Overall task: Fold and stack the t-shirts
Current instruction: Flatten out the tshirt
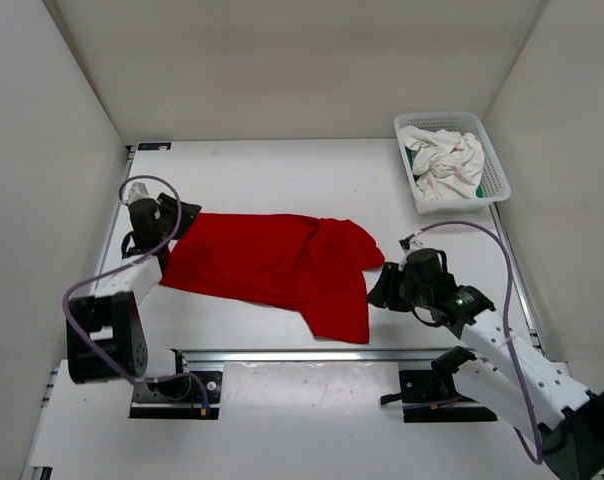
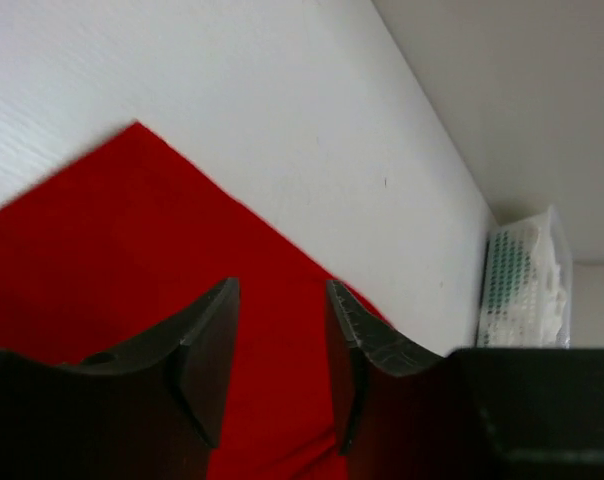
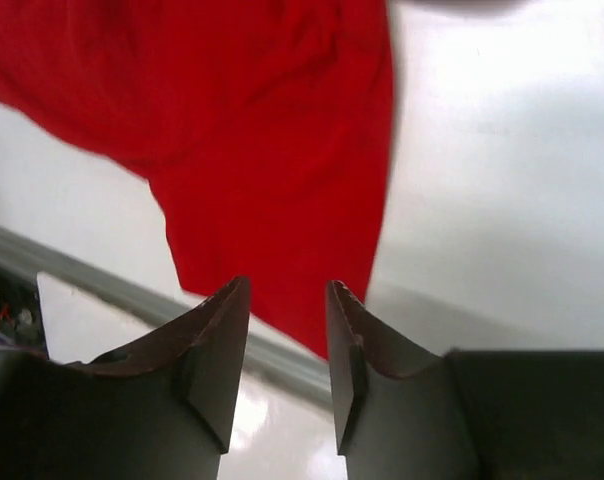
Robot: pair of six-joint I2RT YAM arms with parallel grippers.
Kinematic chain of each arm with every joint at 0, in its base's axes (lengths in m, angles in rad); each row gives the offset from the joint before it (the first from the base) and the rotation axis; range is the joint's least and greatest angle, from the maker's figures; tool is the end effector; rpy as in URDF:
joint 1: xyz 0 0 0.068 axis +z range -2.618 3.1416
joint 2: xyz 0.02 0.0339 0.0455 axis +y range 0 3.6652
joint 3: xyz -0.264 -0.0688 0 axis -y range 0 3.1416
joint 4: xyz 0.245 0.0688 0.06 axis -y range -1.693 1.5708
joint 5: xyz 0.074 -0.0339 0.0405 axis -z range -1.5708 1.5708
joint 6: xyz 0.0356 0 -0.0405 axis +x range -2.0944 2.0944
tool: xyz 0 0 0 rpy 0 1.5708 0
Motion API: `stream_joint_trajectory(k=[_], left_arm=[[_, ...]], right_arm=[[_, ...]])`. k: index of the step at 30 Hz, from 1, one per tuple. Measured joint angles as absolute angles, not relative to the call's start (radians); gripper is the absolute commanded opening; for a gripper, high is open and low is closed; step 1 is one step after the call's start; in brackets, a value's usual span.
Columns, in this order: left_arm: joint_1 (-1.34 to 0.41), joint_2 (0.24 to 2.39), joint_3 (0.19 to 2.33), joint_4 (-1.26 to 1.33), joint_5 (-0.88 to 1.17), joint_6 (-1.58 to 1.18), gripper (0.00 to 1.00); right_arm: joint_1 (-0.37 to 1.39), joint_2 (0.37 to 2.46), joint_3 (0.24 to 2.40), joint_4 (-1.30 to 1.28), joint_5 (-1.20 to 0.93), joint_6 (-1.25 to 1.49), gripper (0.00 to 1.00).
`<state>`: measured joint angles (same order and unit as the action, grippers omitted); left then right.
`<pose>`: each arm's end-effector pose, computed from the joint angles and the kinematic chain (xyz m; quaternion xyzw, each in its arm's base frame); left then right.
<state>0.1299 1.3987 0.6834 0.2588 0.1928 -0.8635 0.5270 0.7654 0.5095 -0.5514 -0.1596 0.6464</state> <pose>0.2953 0.0317 0.2102 -0.3578 0.7670 -0.2650 0.4620 0.1331 0.0840 0.2136 0.0255 0.9252 0.2672 0.2683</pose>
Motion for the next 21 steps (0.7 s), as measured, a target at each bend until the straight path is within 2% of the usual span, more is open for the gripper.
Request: stream_joint_trajectory(k=[2,3,5,9,12,15,19,20,21], left_arm=[[0.073,1.319,0.627,0.239,0.163,-0.842,0.43],[-0.049,1.229,0.558,0.213,0.142,-0.804,0.30],[-0.067,1.216,0.529,0.212,0.144,-0.792,0.28],[-0.076,1.158,0.445,0.142,0.156,-0.766,0.30],[-0.067,1.110,0.425,0.064,0.154,-0.746,0.30],[-0.050,1.078,0.425,0.002,0.144,-0.718,0.21],[-0.036,1.078,0.424,-0.063,0.155,-0.706,0.15],[-0.036,1.078,0.424,-0.067,0.164,-0.703,0.05],[-0.036,1.078,0.424,-0.069,0.174,-0.702,0.02]], right_arm=[[0.521,0.872,0.544,-0.479,-0.160,0.622,0.27],[0.522,1.082,0.593,-0.337,-0.139,0.575,0.12],[0.494,1.202,0.627,-0.299,-0.132,0.548,0.08],[0.422,1.518,0.805,-0.111,-0.107,0.527,0.04],[0.388,1.675,0.877,-0.034,-0.110,0.527,0.00],[0.352,1.798,0.960,-0.002,-0.155,0.549,0.01],[0.296,1.928,1.111,0.016,-0.189,0.575,0.00],[0.284,1.957,1.151,0.015,-0.192,0.579,0.00],[0.272,1.986,1.194,0.009,-0.194,0.583,0.00]])
